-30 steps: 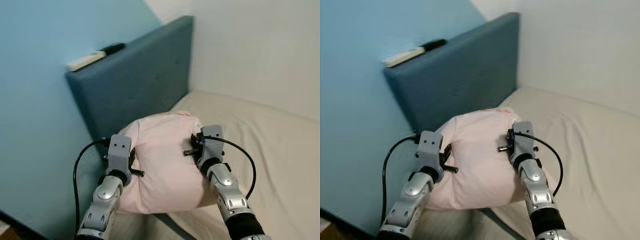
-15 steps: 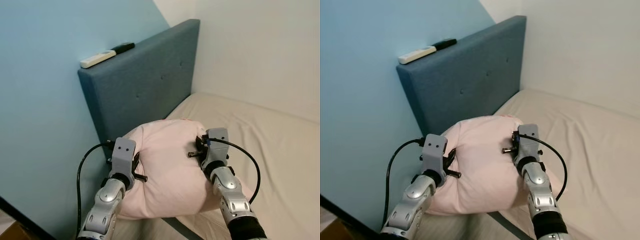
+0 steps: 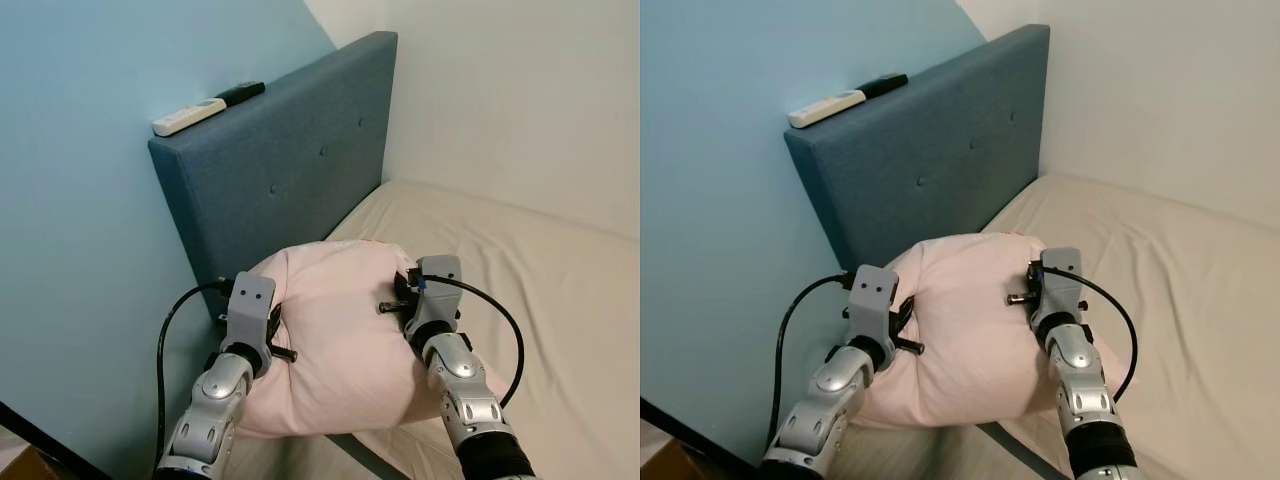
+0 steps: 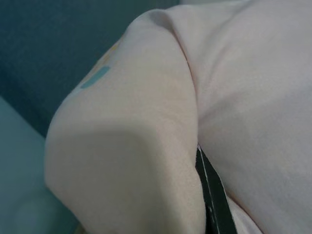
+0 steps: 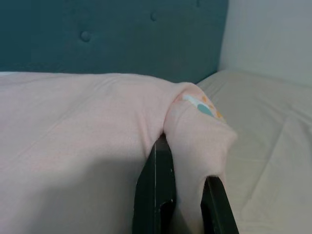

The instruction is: Clean up the room

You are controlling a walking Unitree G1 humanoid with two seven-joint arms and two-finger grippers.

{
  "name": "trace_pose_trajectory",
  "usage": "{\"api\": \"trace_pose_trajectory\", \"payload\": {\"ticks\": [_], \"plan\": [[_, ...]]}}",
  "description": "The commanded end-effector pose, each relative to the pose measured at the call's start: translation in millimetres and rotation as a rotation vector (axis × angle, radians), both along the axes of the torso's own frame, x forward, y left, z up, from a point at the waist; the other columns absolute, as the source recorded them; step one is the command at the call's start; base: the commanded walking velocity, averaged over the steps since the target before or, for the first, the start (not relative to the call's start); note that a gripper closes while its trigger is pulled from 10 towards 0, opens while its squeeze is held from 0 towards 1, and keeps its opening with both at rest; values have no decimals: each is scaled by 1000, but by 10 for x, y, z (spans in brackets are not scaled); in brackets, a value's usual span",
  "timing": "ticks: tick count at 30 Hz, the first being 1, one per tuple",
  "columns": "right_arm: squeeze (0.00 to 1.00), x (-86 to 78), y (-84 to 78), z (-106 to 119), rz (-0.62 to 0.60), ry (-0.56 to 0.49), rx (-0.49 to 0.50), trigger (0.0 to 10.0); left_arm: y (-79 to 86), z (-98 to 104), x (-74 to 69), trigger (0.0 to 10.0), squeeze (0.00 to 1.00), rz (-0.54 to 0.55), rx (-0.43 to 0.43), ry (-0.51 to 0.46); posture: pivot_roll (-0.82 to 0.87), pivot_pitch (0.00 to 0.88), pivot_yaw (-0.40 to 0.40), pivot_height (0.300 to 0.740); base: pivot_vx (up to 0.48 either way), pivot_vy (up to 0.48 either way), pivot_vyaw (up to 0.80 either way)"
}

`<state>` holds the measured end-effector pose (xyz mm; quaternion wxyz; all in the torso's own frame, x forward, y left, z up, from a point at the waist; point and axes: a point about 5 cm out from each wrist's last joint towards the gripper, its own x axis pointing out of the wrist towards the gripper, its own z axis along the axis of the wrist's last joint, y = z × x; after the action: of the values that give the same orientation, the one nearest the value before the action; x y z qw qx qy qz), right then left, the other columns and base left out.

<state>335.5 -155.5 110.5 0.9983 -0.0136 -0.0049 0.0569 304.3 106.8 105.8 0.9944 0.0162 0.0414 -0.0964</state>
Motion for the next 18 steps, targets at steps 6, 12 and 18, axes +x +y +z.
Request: {"api": "trace_pose_trajectory", "payload": {"ticks": [6, 12, 18], "plan": [[0, 10, -1, 22, 14, 6, -13, 10000, 89, -51, 12, 10000, 0, 79, -26, 44, -2, 84, 24, 740, 0, 0, 0], [0, 24, 12, 9, 24, 25, -22, 10000, 107, -89, -19, 10000, 0, 104, -57, 81, -4, 84, 19, 740, 0, 0, 0], [0, 30, -14, 67, 14, -19, -51, 10000, 159, -53, -12, 10000, 0, 139, -55, 43, -5, 82, 12, 740, 0, 0, 0]]}}
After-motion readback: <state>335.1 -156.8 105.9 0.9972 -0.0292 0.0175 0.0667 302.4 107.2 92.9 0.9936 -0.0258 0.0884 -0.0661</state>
